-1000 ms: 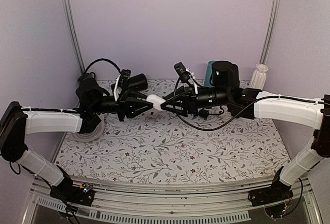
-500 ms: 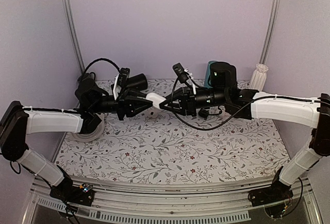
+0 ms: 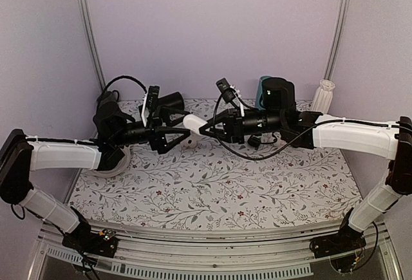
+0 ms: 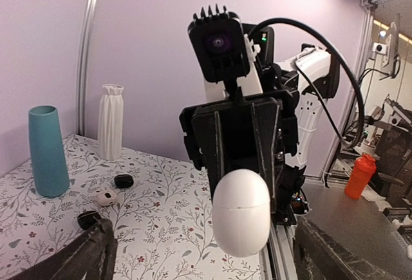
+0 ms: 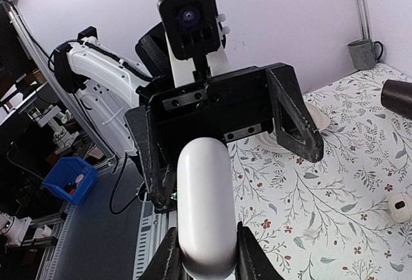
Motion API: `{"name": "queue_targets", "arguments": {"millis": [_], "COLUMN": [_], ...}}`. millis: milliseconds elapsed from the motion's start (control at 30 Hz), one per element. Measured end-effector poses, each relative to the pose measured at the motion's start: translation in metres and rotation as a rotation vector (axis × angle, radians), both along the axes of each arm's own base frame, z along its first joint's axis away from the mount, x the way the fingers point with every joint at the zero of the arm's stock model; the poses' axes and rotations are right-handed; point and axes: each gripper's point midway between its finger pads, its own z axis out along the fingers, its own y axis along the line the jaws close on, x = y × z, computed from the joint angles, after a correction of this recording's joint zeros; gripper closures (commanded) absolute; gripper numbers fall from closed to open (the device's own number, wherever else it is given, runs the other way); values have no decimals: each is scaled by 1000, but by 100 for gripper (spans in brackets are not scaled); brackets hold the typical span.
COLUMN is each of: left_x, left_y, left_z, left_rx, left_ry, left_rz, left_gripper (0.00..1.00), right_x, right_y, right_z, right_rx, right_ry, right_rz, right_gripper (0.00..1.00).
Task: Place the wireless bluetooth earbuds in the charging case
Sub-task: Pass from the left arm to the right, then place the charging case with the earbuds at the center of the board.
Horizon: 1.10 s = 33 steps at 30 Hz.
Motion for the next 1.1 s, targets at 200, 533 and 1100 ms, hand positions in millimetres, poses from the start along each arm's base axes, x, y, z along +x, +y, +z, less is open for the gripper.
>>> {"name": "queue_targets", "arguments": {"millis": [200, 533, 1100], "left_x": [12, 27, 32], "left_y": [10, 35, 49], "left_z": [-3, 5, 2], "left_rx": [9, -3, -4], "left_ry": [-1, -14, -11], "left_rz": [104, 268, 345], "left_gripper": [4, 4, 4], "right_x": [26, 100, 163], "right_y": [-9, -30, -47], "right_z": [-4, -84, -245], "right_rx": [-12, -168, -427], "right_ry": [25, 202, 548], "right_rz": [-96, -335, -578], "right_gripper": [96, 96, 96]}}
